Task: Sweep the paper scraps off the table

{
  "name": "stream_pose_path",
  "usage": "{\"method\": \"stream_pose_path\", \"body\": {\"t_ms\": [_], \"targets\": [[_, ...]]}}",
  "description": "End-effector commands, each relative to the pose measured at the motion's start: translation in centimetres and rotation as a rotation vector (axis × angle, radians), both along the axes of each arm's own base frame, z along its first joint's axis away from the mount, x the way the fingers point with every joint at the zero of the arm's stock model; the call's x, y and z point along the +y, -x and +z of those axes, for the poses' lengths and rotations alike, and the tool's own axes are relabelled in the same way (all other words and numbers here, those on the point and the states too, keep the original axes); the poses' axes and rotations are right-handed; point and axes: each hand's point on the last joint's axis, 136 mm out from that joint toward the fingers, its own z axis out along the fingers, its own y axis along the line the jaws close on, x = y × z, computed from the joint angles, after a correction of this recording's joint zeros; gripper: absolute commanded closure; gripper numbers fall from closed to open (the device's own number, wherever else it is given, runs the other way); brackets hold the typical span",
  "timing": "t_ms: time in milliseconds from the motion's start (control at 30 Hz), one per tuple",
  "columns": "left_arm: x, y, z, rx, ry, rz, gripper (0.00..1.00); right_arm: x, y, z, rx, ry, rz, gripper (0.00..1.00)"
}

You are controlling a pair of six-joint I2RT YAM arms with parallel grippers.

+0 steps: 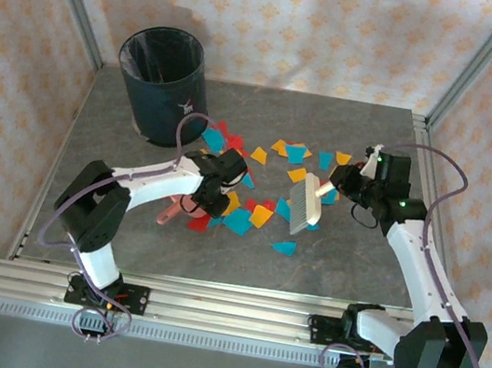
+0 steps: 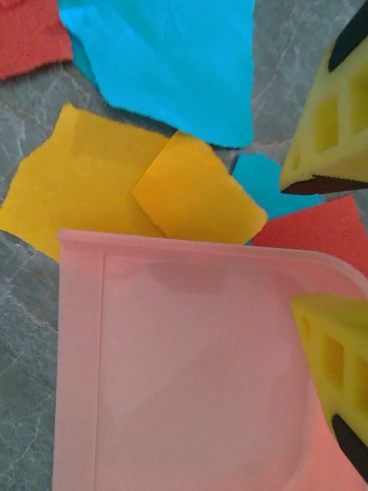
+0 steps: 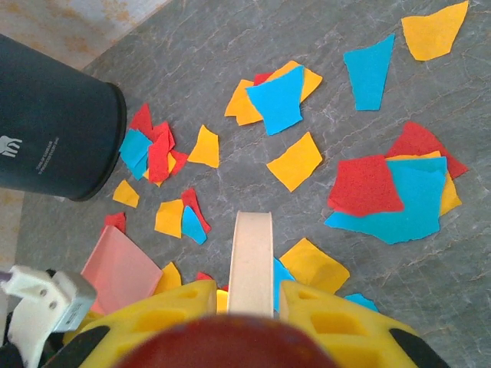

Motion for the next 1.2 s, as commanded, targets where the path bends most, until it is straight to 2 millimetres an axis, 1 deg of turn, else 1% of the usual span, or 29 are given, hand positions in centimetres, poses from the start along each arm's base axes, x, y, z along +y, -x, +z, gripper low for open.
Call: {"method": "stream_pose_path", "body": {"t_ms": [0, 167, 267, 367, 433, 500, 600, 700, 767, 867, 933, 1033, 1167], "targets": [[0.4, -1.3, 0.3, -0.019, -0.031, 0.03, 0.65, -0.4, 0.0, 2.2, -0.063, 0.018, -0.006, 1.0], [0.1, -1.5, -1.2, 0.017, -0.045, 0.014, 0.68, -0.6, 0.1, 2.2, -0.061, 0.028, -0.008, 1.0], [0.2, -1.5, -2.0, 0.029, -0.062, 0.008, 0.71, -0.6, 0.2, 2.2, -0.06, 0.033, -0.009, 1.0], [0.3, -1.7, -2.5, 0.033, -0.075, 0.007, 0.76, -0.7, 0.2, 2.1, -0.059, 0.035, -0.011, 1.0], [0.3, -1.8, -2.5, 0.027, -0.083, 0.007, 0.83, -0.7, 0.2, 2.1, -0.058, 0.035, -0.01, 1.0], [0.5, -2.0, -2.1, 0.011, -0.088, 0.006, 0.89, -0.7, 0.3, 2.0, -0.053, 0.035, -0.009, 1.0], [0.8, -2.3, -0.9, -0.031, -0.094, 0.011, 0.93, -0.8, 0.5, 2.0, -0.055, 0.041, -0.013, 1.0], [1.1, -2.5, 0.5, -0.065, -0.095, 0.008, 0.93, -1.0, 0.6, 1.9, -0.054, 0.045, -0.022, 1.0], [0.9, -2.5, 1.4, -0.076, -0.083, -0.006, 0.93, -1.0, 0.6, 1.8, -0.053, 0.048, -0.025, 1.0], [-0.3, -2.6, 2.6, -0.083, -0.046, -0.046, 0.93, -1.4, 0.6, 1.5, -0.051, 0.057, -0.042, 1.0], [-1.6, -2.7, 3.0, -0.085, -0.017, -0.087, 0.93, -1.7, 0.6, 1.3, -0.049, 0.069, -0.055, 1.0], [-3.8, -2.8, 3.2, -0.074, 0.009, -0.149, 0.93, -2.1, 0.8, 1.2, -0.05, 0.085, -0.072, 1.0], [-6.5, -3.1, 2.5, -0.048, -0.001, -0.231, 0.93, -2.9, 1.3, 1.1, -0.052, 0.118, -0.105, 1.0]]}}
